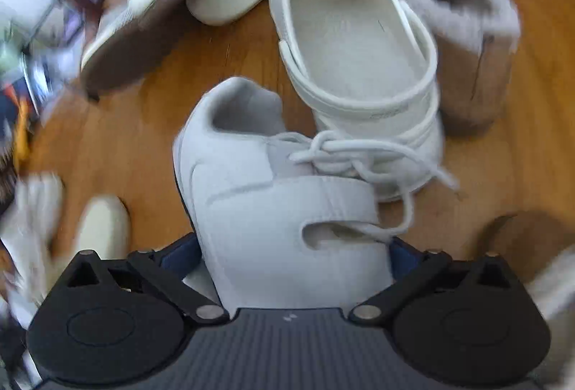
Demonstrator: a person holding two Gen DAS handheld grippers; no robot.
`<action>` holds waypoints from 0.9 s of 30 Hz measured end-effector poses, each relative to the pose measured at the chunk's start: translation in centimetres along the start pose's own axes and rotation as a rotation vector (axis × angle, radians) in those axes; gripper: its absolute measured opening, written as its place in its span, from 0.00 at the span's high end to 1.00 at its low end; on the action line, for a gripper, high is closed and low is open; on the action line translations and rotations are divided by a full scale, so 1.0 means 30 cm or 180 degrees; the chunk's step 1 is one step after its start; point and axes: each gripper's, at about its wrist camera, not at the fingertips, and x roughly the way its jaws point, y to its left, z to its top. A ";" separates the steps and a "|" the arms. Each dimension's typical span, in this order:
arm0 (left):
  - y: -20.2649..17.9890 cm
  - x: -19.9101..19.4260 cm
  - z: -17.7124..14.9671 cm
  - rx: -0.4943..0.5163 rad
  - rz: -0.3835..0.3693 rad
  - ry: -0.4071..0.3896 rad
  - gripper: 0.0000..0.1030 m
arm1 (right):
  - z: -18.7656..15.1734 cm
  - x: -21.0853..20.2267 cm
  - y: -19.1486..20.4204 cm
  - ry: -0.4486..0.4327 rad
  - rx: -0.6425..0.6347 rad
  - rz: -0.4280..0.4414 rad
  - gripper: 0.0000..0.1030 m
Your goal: Organize scattered shoes
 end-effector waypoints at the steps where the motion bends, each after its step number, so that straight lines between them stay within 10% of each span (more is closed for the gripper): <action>1: -0.008 -0.004 -0.008 0.0085 0.0039 -0.0053 0.00 | -0.014 -0.012 0.012 -0.0055 -0.0018 -0.0026 0.15; 7: 0.062 -0.016 -0.016 -0.0114 0.0029 -0.0010 0.00 | -0.156 -0.144 0.120 -0.0493 -0.0308 -0.0461 0.27; 15: 0.131 -0.030 -0.014 -0.0270 0.0238 -0.0092 0.00 | -0.411 -0.226 0.162 -0.0419 -0.0274 -0.1241 0.19; 18: 0.130 0.020 -0.029 -0.0299 0.0180 0.0037 0.00 | -0.458 -0.147 0.163 -0.0269 -0.0555 -0.1090 0.00; 24: 0.118 0.029 -0.033 -0.0236 0.0263 0.0054 0.00 | -0.430 -0.259 0.085 -0.0405 -0.0089 -0.0281 0.01; 27: 0.123 0.024 -0.032 -0.0252 0.0220 0.0060 0.00 | -0.444 -0.278 0.043 -0.0364 0.0077 -0.0335 0.01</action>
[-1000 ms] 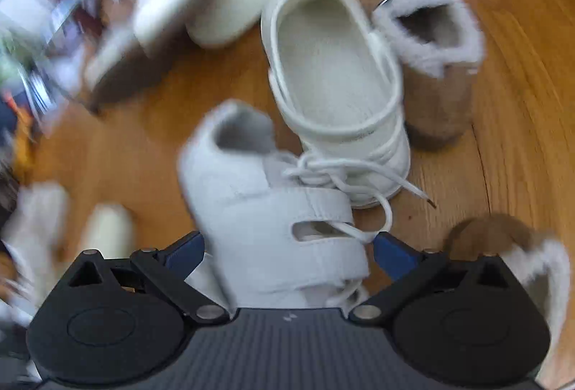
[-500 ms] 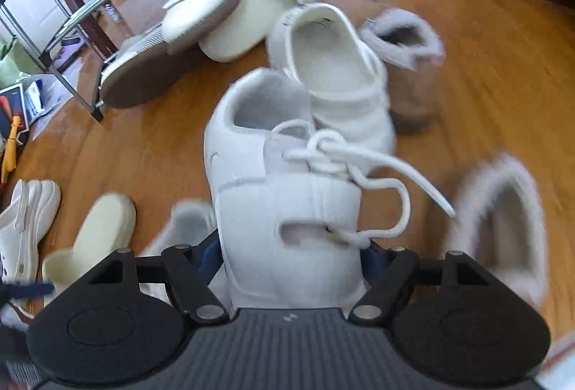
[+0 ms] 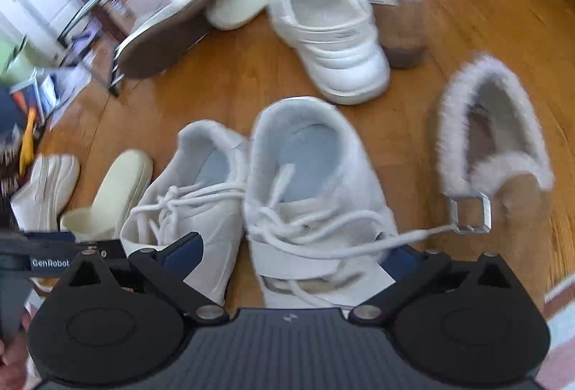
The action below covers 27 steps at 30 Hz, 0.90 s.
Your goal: Organize scattered shoes
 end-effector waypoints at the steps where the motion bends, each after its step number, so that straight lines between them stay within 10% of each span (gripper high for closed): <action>1: 0.004 -0.001 -0.001 -0.0013 -0.0021 0.0018 0.00 | -0.016 0.010 -0.016 0.0076 0.0013 0.0017 0.01; 9: -0.033 0.019 -0.022 0.0260 0.0034 -0.0173 0.00 | -0.010 0.185 0.062 0.0082 -0.0790 -0.0374 0.05; 12: 0.003 0.006 -0.001 0.0021 -0.0449 -0.0315 0.03 | 0.051 0.197 0.089 0.0064 -0.0599 -0.0113 0.09; 14: 0.032 -0.002 0.037 -0.0324 -0.1207 -0.0428 0.13 | 0.093 0.210 0.106 0.0056 -0.0490 0.0066 0.10; 18: -0.028 -0.011 0.106 -0.0076 -0.0551 -0.0750 0.09 | 0.187 0.243 0.208 -0.0046 -0.0556 0.0000 0.12; 22: 0.064 -0.016 0.107 -0.0462 -0.1087 -0.0668 0.08 | 0.195 0.218 0.190 -0.0016 -0.0372 -0.0052 0.09; 27: 0.092 -0.075 0.057 -0.0492 -0.0884 -0.0758 0.01 | 0.152 0.079 0.039 -0.0139 -0.0060 0.0359 0.09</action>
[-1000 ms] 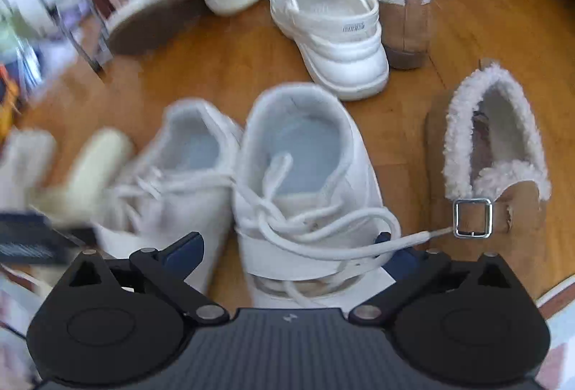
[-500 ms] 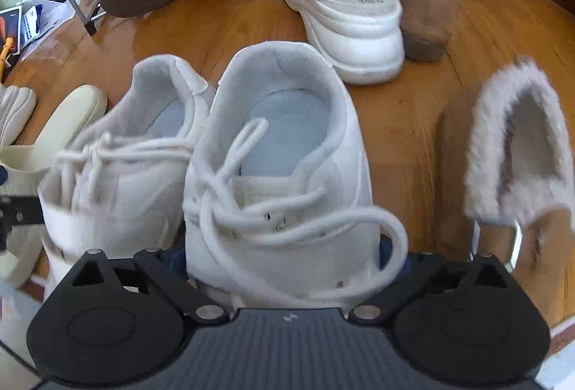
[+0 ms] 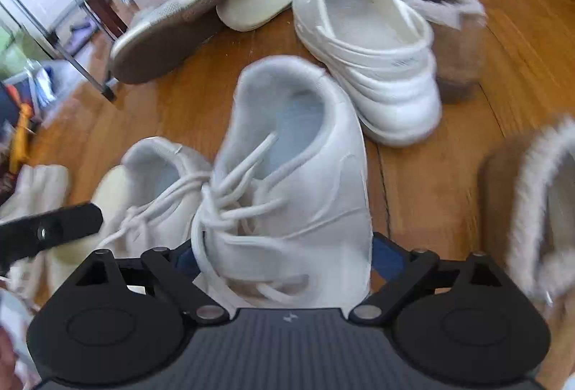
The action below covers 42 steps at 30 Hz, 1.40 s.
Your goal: Organize scattered shoes
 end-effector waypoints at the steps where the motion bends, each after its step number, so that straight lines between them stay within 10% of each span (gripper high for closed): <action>1: -0.011 0.002 -0.001 0.0063 0.0060 0.0098 0.01 | -0.006 -0.031 -0.028 -0.0080 0.0077 0.0127 0.08; 10: 0.012 0.047 -0.034 0.0119 0.0340 0.0376 0.01 | 0.011 -0.062 -0.105 -0.0222 0.0273 0.0168 0.08; 12: 0.017 0.045 -0.035 0.0090 0.0318 0.0362 0.01 | 0.021 0.002 -0.087 -0.0187 0.0213 0.0193 0.34; 18: 0.036 -0.005 -0.058 0.0059 0.0057 0.0135 0.01 | 0.019 0.012 0.003 -0.0167 -0.0193 0.0426 0.37; 24: 0.053 -0.011 -0.045 -0.0191 -0.0051 0.0269 0.01 | 0.039 -0.192 -0.138 -0.0646 0.0346 0.0583 0.13; 31: -0.323 0.138 0.212 -0.0397 -0.0658 0.1380 0.00 | 0.074 -0.399 -0.387 -0.0764 0.1087 0.0307 0.11; 38: -0.661 0.466 0.355 -0.1193 -0.0458 0.2040 0.00 | 0.009 -0.501 -0.578 -0.0815 0.1405 0.0231 0.08; 42: -0.731 0.583 0.403 -0.1591 -0.0223 0.1981 0.00 | -0.025 -0.498 -0.634 -0.0731 0.1495 0.0165 0.08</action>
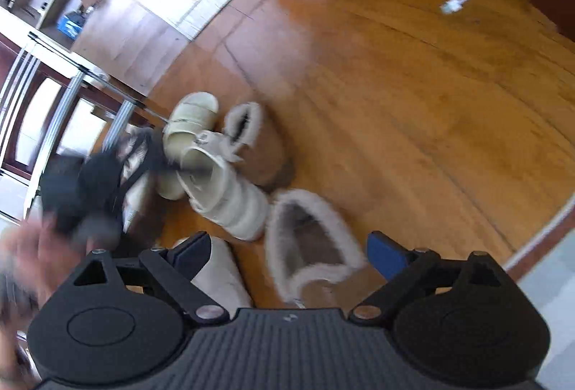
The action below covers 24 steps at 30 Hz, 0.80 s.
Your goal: Organize scattered shoes
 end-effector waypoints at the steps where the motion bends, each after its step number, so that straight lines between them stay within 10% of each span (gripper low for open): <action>1: -0.008 0.011 0.027 -0.0151 0.0001 -0.0186 0.00 | -0.003 -0.004 -0.023 0.0027 0.0061 0.0022 0.08; 12: 0.034 0.155 0.124 -0.1194 0.0088 -0.0291 0.00 | 0.010 -0.054 -0.044 0.0155 0.0163 0.0294 0.08; 18: -0.042 0.213 0.112 -0.0395 0.0281 -0.0102 0.00 | 0.013 -0.085 -0.039 0.0118 0.0374 0.0613 0.06; 19: -0.065 0.215 0.071 -0.0071 0.0287 -0.0154 0.07 | 0.011 -0.087 -0.038 0.0080 0.0365 0.0574 0.06; 21: -0.112 0.219 -0.014 0.0582 0.0296 -0.0263 0.67 | 0.007 -0.088 -0.039 0.0031 0.0369 0.0512 0.04; 24: -0.115 0.225 -0.075 0.0794 0.0267 -0.0288 0.72 | 0.003 -0.061 -0.084 0.0070 0.0550 0.0470 0.04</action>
